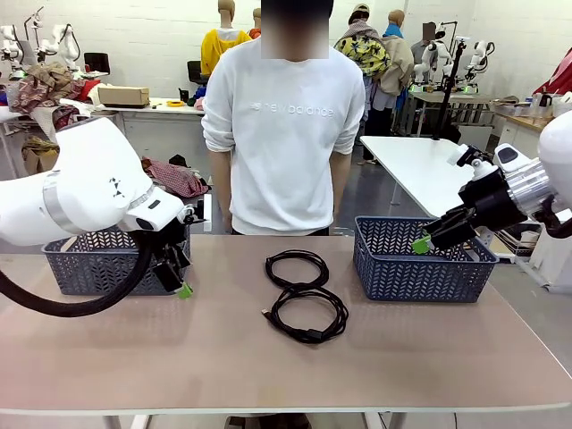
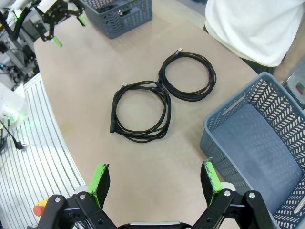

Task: Organize the cables according to human instructions.
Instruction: Pick up a bundle of cables and place it in the basket indicated by the human.

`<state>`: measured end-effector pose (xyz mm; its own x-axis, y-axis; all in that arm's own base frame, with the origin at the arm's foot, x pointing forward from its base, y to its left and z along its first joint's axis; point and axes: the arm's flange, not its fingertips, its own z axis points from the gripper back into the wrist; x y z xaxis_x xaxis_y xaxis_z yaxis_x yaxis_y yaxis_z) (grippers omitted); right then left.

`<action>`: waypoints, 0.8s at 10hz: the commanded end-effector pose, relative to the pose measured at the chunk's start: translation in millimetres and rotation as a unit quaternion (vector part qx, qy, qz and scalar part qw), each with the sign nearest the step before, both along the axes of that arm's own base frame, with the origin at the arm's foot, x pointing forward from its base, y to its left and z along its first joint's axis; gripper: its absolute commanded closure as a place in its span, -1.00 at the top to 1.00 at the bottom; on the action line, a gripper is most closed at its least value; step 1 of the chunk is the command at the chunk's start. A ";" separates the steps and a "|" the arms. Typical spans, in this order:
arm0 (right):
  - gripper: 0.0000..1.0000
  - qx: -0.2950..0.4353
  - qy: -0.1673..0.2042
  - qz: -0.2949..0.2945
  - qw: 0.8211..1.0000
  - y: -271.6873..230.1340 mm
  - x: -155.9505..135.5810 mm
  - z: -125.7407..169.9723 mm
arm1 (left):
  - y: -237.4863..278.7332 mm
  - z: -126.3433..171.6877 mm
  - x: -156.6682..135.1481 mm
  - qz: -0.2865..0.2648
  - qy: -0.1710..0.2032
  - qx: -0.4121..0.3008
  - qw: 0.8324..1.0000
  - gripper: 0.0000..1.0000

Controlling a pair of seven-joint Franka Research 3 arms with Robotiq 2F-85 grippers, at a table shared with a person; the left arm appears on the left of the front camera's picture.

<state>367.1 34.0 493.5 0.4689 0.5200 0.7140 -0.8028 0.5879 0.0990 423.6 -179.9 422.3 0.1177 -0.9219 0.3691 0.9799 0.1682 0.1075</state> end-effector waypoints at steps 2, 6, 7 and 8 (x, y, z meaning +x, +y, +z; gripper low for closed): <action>1.00 0.013 -0.010 0.010 1.000 -0.5 2.9 -1.1 | 1.6 2.2 1.2 0.002 -0.001 -0.001 1.000 1.00; 1.00 0.013 -0.010 0.010 1.000 -0.5 2.9 -1.1 | 1.6 2.2 1.2 0.002 -0.001 -0.001 1.000 1.00; 1.00 0.013 -0.010 0.010 1.000 -0.5 2.9 -1.1 | 1.6 2.2 1.2 0.002 -0.001 -0.001 1.000 1.00; 1.00 0.013 -0.010 0.010 1.000 -0.5 2.9 -1.1 | 1.6 2.2 1.2 0.002 -0.001 -0.001 1.000 1.00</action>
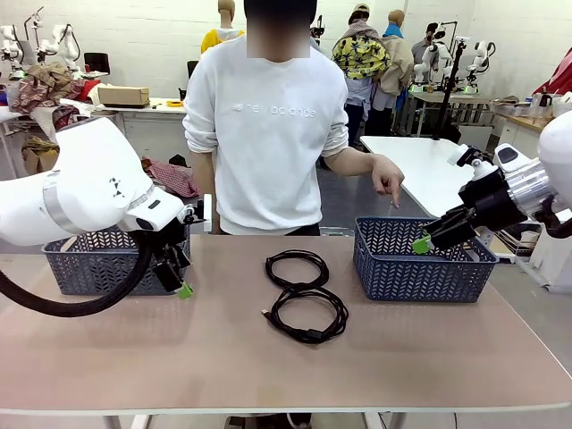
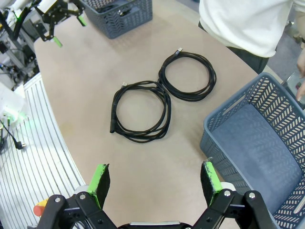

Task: Organize the cables according to human instructions.
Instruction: Pick up a bundle of cables and place it in the basket indicated by the human.

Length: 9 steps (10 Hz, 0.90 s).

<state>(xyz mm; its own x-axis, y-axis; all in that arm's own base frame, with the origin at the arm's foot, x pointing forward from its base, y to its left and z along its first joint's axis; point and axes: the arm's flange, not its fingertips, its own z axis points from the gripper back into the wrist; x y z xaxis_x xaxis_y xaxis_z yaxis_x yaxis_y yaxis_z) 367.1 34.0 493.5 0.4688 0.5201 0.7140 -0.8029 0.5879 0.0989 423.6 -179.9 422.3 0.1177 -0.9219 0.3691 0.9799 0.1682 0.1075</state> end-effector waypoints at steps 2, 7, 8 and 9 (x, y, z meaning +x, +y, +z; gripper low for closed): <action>1.00 0.013 -0.010 0.010 1.000 -0.5 2.9 -1.1 | 1.6 2.2 1.2 0.002 -0.001 -0.001 1.000 1.00; 1.00 0.000 0.000 0.000 1.000 0.0 0.0 0.0 | 1.6 2.2 1.2 0.002 -0.001 -0.001 1.000 1.00; 1.00 -0.010 0.008 -0.003 1.000 8.9 -2.0 4.4 | 1.6 2.2 1.2 0.002 -0.001 -0.001 1.000 1.00; 1.00 -0.021 0.022 -0.015 0.999 17.0 -2.7 7.5 | 1.6 2.2 1.2 0.002 -0.001 -0.001 1.000 1.00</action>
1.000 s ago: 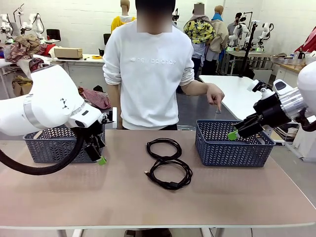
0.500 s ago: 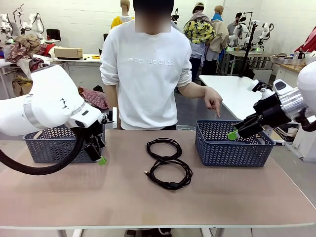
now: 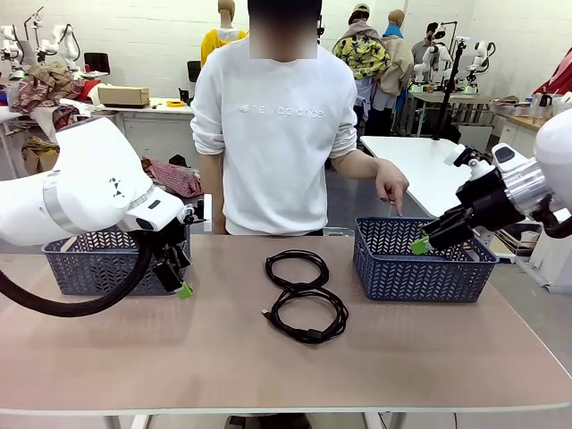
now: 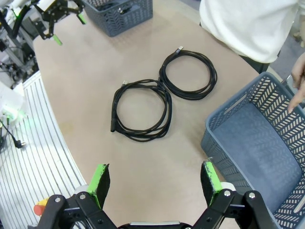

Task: Organize the cables according to human instructions.
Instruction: Pick up a bundle of cables and place it in the basket indicated by the human.

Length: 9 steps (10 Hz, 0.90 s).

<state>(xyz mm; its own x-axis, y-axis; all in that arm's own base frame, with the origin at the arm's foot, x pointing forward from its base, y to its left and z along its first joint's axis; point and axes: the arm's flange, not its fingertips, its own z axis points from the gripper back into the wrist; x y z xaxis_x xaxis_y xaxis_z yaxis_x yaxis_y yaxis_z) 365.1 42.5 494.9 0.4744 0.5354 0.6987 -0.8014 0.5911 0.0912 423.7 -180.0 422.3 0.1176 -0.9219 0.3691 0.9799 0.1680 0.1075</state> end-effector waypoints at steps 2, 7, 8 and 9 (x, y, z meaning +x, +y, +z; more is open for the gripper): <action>1.00 -0.033 0.065 -0.070 0.995 23.7 -1.0 11.4 | 1.7 2.2 1.1 0.002 -0.001 -0.001 1.000 1.00; 1.00 -0.123 0.147 -0.218 0.957 111.3 -1.7 35.7 | 1.7 2.2 1.1 0.002 -0.001 -0.001 1.000 1.00; 1.00 -0.123 0.164 -0.215 0.955 128.9 -2.2 36.3 | 1.7 2.2 1.1 0.002 -0.001 -0.001 1.000 1.00; 1.00 -0.132 0.178 -0.215 0.951 145.8 -1.4 31.8 | 1.7 2.2 1.1 0.002 -0.001 -0.001 1.000 1.00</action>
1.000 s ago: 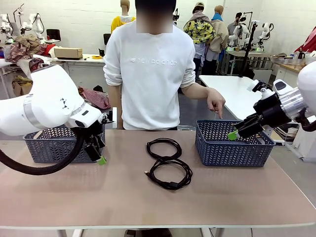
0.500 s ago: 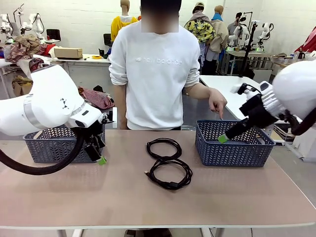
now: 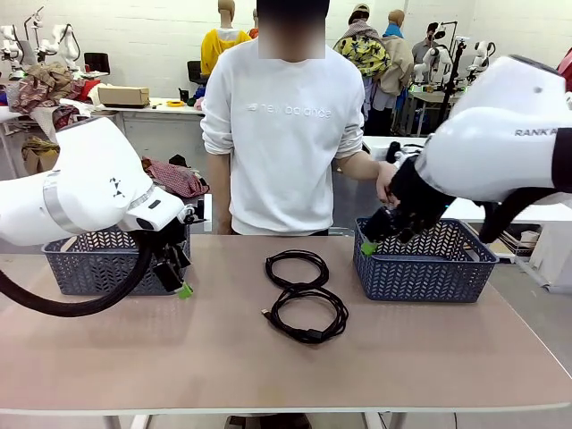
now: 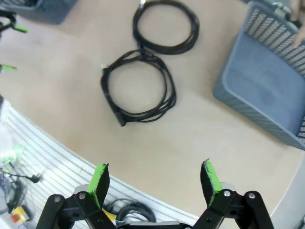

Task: Organize the cables according to human instructions.
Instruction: Pick up a bundle of cables and place it in the basket indicated by the human.

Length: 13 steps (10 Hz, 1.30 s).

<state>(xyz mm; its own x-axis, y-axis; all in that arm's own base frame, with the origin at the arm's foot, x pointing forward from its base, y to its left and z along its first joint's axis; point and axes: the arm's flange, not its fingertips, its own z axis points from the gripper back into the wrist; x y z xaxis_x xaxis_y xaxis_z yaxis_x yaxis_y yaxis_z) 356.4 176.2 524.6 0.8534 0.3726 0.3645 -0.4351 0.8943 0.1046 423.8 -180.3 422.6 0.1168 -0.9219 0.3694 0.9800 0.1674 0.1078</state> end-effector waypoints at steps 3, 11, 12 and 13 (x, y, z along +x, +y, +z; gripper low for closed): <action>1.00 -0.006 0.044 -0.010 0.999 53.4 15.0 -18.8 | 2.1 1.9 1.0 0.002 0.000 -0.001 1.000 1.00; 1.00 -0.019 0.010 -0.012 1.000 123.8 25.7 -83.4 | 2.1 1.9 1.0 0.002 0.000 -0.001 1.000 1.00; 1.00 -0.018 0.003 -0.005 1.000 124.2 25.8 -83.1 | 2.1 1.9 1.0 0.002 0.000 -0.001 1.000 1.00; 1.00 -0.007 0.020 0.005 1.000 116.0 23.1 -81.3 | 2.1 1.9 1.0 0.002 0.000 -0.001 1.000 1.00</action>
